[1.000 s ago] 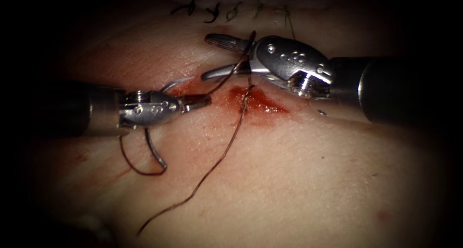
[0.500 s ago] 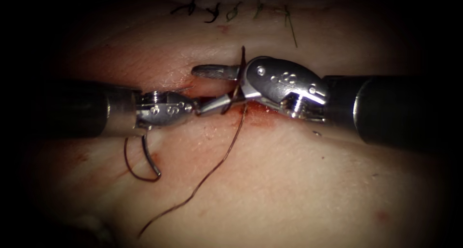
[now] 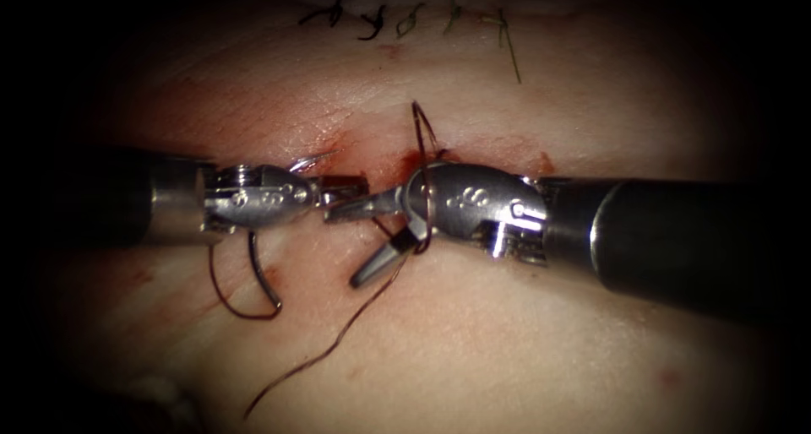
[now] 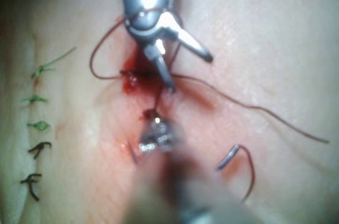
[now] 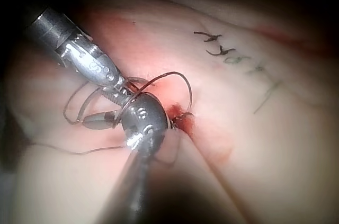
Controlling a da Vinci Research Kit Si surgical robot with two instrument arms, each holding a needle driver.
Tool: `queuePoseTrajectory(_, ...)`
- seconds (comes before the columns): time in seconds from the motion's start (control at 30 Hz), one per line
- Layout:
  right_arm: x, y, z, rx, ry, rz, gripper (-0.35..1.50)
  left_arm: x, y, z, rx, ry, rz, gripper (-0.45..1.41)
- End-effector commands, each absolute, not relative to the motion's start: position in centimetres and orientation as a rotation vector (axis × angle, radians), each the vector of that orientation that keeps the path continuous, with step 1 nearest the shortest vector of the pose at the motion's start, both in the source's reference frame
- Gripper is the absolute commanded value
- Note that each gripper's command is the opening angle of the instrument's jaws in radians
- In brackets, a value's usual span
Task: Wound Closure
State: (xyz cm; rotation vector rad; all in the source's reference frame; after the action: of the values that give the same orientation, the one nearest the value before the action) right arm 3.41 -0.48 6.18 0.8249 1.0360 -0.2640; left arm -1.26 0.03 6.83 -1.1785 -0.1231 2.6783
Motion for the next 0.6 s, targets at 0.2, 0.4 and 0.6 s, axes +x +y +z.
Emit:
queuePoseTrajectory(0.2, 3.56, -0.84, 6.39, 0.891, 0.983, -0.312, 0.61, -1.28, -0.12, 6.89, -1.179, -0.131, 2.687, -0.45)
queuePoseTrajectory(0.4, 3.64, -1.07, 6.54, 0.928, 0.933, -0.332, 0.58, -1.27, -0.25, 6.84, -1.175, -0.124, 2.693, -0.45)
queuePoseTrajectory(0.6, 3.78, -1.21, 6.72, 0.916, 0.869, -0.344, 0.58, -1.27, -0.34, 6.81, -1.174, -0.121, 2.702, -0.45)
